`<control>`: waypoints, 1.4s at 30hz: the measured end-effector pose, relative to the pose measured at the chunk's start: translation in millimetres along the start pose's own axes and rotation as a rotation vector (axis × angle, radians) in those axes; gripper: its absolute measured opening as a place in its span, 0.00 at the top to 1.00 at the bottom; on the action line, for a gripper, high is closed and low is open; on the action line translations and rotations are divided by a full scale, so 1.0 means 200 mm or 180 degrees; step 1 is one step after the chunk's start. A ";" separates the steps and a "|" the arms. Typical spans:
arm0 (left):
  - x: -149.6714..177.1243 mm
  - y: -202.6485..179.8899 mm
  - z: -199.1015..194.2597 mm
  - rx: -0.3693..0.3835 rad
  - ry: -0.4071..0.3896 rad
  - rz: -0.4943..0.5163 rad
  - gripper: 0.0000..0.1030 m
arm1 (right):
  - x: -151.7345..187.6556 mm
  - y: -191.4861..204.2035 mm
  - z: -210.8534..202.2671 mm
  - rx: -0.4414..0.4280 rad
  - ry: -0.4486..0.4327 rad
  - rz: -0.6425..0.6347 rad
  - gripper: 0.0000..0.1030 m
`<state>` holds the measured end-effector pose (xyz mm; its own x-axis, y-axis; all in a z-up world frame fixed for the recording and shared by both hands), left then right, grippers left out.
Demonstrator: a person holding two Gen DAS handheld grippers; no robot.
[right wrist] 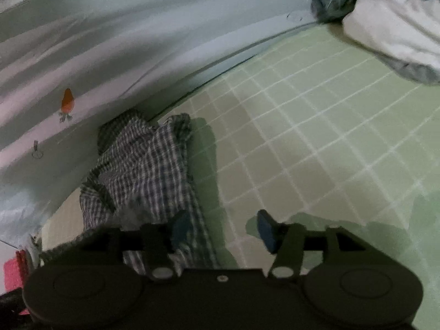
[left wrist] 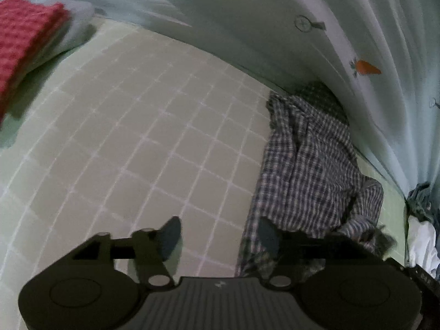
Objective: Fold clothes
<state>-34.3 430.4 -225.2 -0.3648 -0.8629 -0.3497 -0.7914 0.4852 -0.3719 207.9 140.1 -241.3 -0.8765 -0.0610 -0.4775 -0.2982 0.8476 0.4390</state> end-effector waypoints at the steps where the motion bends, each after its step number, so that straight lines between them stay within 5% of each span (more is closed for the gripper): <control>1: 0.02 0.01 -0.02 -0.0007 -0.0005 0.0002 0.35 | 0.02 0.00 -0.03 0.0026 -0.0010 -0.0049 0.32; 6: 0.10 -0.01 -0.07 0.0141 0.0026 0.0115 0.24 | 0.13 0.07 -0.06 0.0022 0.0106 -0.0304 0.26; 10: 0.16 -0.08 0.01 0.0188 0.0144 0.0216 0.23 | 0.20 0.15 -0.02 -0.0093 0.0209 -0.0437 0.32; 13: 0.17 -0.17 0.09 0.0238 0.0184 0.0339 0.23 | 0.20 0.20 0.03 -0.0103 0.0216 -0.0591 0.49; 16: 0.15 -0.26 0.17 0.0249 0.0151 0.0502 0.25 | 0.17 0.25 0.04 -0.0096 0.0127 -0.0897 0.99; 18: 0.12 -0.31 0.21 0.0289 0.0126 0.0610 0.40 | 0.13 0.28 -0.01 -0.0100 -0.0070 -0.1035 0.99; 20: 0.10 -0.36 0.24 0.0332 0.0093 0.0710 0.87 | 0.09 0.30 -0.09 -0.0107 -0.0309 -0.1126 0.99; 21: 0.09 -0.38 0.25 0.0329 0.0061 0.0738 0.95 | 0.07 0.31 -0.14 -0.0103 -0.0434 -0.1151 0.99; 23: 0.07 -0.41 0.28 0.0321 0.0019 0.0768 0.96 | 0.05 0.28 -0.16 0.0028 -0.0501 -0.1136 0.99; 26: 0.08 -0.36 0.34 0.0267 0.0136 0.0585 0.86 | 0.11 0.17 -0.06 0.0132 -0.0162 -0.0873 0.99; 27: 0.08 -0.35 0.34 0.0239 0.0168 0.0523 0.84 | 0.13 0.14 -0.03 0.0151 -0.0036 -0.0770 0.97; 29: 0.08 -0.31 0.30 0.0150 0.0134 0.0512 0.60 | 0.15 0.13 -0.04 0.0143 0.0041 -0.0635 0.85; 30: 0.09 -0.29 0.27 0.0092 0.0093 0.0539 0.51 | 0.16 0.13 -0.04 0.0153 0.0040 -0.0618 0.59; 32: 0.10 -0.24 0.21 -0.0024 0.0041 0.0551 0.15 | 0.18 0.13 -0.08 0.0133 0.0023 -0.0557 0.28; 36: 0.23 -0.13 0.11 -0.0045 0.0226 0.0407 0.13 | 0.25 0.10 -0.12 -0.0105 0.0107 -0.0002 0.10; 42: 0.49 -0.02 0.06 0.0242 0.0643 -0.0235 0.11 | 0.46 -0.05 -0.18 -0.0516 0.0358 0.1583 0.04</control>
<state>-59.7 345.6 -268.6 -0.4042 -0.9035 -0.1426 -0.7831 0.4224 -0.4564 117.2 107.0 -263.3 -0.9593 0.2635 -0.1012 0.1168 0.6968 0.7077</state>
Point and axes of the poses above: each gripper's, at about its wrist camera, not at the fingertips, and z roughly the way its jaws point, y to its left, x to its underside, the point moved 10 cm from there along z, roughly the way its jaws point, and after that the axes turned 3 degrees about y, right-handed, at the moved point
